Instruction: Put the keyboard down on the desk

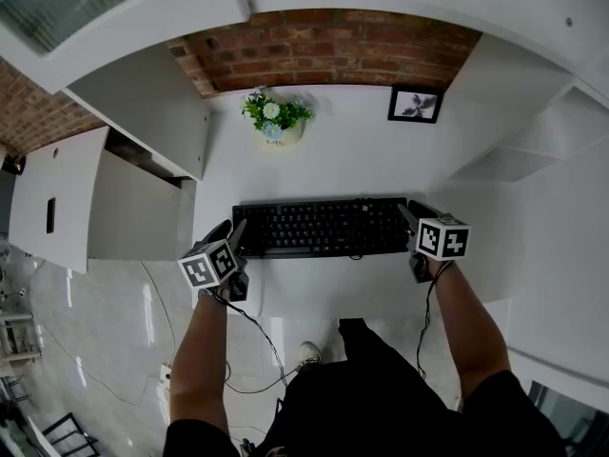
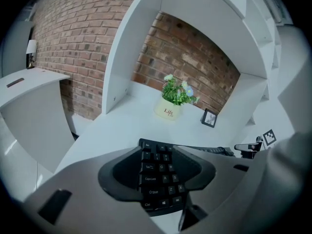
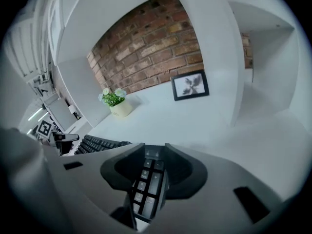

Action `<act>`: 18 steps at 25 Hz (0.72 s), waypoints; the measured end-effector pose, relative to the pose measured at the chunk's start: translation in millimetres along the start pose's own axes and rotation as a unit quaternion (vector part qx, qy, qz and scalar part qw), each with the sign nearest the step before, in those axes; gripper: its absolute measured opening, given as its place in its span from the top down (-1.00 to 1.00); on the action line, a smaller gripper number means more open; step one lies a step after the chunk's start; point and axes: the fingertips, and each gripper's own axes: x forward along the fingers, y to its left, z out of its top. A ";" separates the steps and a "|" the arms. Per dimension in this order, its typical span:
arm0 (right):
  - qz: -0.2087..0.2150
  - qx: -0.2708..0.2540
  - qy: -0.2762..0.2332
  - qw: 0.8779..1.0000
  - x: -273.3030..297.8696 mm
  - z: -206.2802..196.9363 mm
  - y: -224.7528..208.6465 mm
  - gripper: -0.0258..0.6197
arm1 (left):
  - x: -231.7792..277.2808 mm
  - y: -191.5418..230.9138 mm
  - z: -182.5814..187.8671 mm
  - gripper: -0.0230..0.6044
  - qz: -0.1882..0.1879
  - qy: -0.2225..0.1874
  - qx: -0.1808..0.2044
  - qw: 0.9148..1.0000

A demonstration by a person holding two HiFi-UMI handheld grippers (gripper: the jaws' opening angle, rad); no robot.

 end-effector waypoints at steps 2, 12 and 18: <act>-0.003 -0.024 -0.022 0.999 -10.6 10.4 9.7 0.69 | -10.3 -7.9 6.6 0.33 -0.008 -0.016 0.012 1.000; 0.068 -0.075 -0.120 0.988 -85.6 42.9 104.5 0.86 | -98.4 -68.4 47.4 0.86 -0.047 -0.122 0.096 0.987; 0.101 -0.105 -0.172 0.974 -158.1 38.2 177.6 0.86 | -187.5 -110.1 57.2 0.87 -0.078 -0.190 0.149 0.967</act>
